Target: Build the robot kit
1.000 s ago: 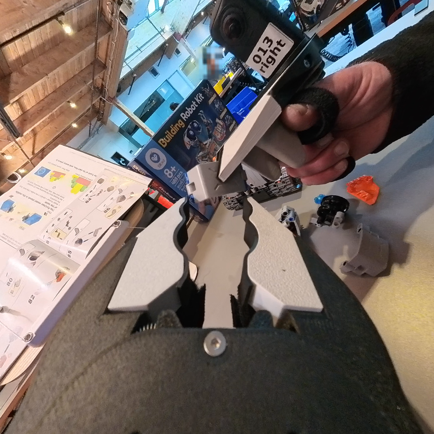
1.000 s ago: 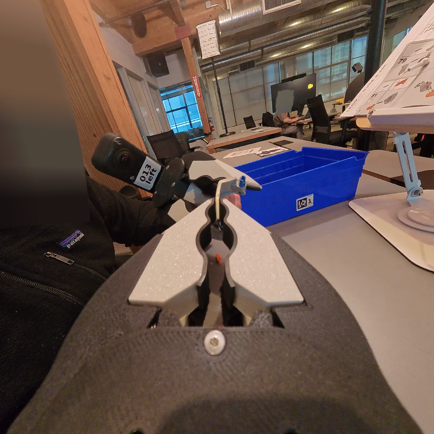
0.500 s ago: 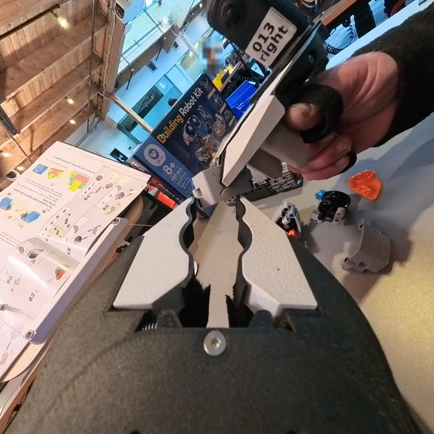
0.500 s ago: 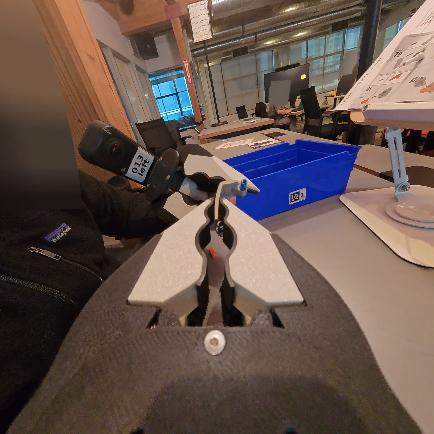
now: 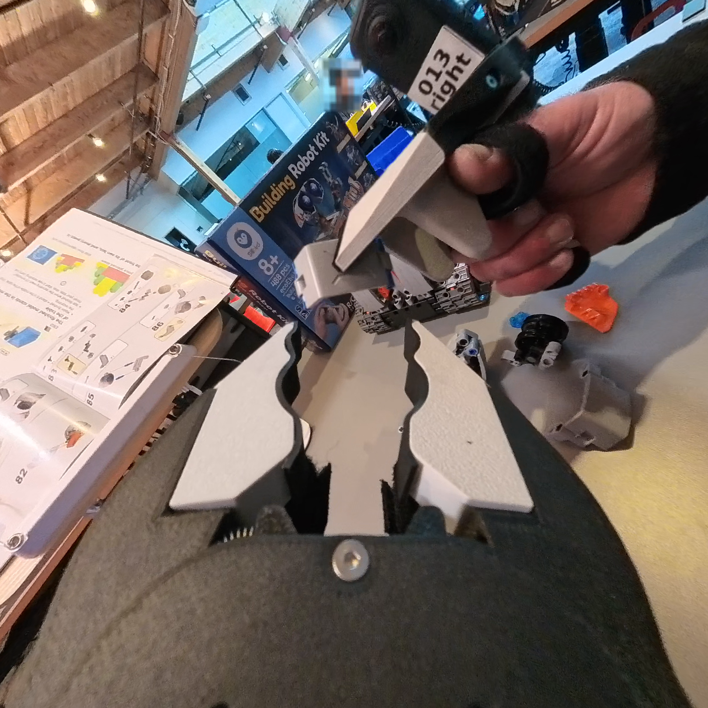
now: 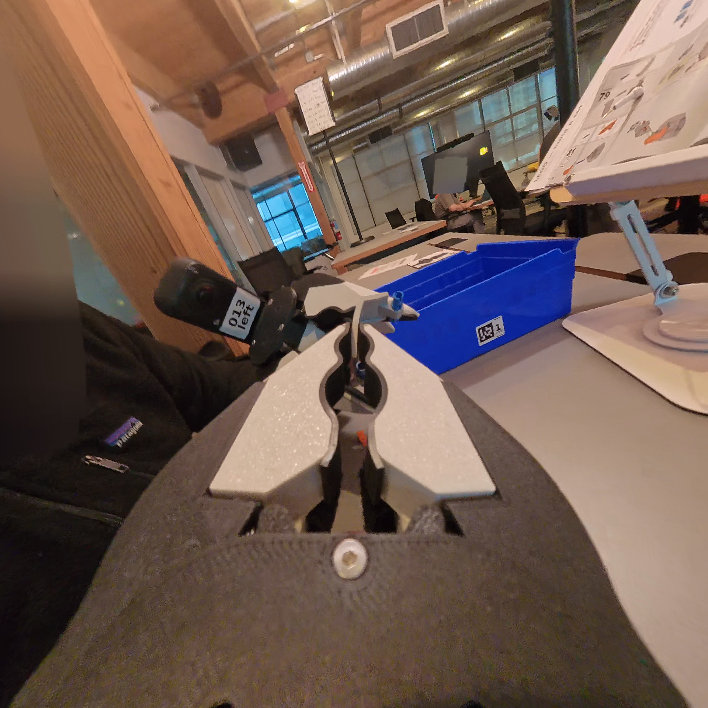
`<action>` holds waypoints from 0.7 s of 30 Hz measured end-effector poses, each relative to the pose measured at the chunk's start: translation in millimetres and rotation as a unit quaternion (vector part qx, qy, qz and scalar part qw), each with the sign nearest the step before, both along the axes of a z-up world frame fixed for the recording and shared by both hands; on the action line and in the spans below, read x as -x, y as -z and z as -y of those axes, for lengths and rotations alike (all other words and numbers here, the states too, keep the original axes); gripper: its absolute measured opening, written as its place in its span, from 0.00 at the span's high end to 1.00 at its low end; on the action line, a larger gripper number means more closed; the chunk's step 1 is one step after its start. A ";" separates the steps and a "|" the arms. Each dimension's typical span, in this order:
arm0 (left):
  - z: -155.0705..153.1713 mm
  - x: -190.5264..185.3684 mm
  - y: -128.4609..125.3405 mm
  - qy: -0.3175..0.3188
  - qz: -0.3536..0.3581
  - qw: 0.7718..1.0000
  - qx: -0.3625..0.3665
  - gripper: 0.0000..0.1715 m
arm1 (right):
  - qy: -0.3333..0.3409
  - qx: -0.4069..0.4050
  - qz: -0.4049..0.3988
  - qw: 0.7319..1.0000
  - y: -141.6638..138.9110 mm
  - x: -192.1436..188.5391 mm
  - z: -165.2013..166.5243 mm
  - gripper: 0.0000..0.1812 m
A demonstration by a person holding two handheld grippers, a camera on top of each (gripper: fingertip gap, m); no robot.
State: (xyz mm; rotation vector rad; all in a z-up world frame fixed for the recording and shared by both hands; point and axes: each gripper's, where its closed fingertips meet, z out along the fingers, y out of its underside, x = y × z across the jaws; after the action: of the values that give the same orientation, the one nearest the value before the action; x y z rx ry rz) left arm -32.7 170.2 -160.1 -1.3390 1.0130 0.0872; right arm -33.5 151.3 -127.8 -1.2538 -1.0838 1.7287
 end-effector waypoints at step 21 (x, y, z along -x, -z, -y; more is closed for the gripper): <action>0.7 -5.6 5.0 0.004 -0.016 1.000 0.007 0.73 | 0.013 -0.059 0.075 0.995 22.2 12.2 8.0 0.97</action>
State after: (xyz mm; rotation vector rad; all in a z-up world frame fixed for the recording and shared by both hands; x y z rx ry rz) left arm -27.1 169.5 -165.1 -1.3502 1.0478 0.0956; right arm -45.8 143.3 -150.0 -1.3336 -1.2306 1.5477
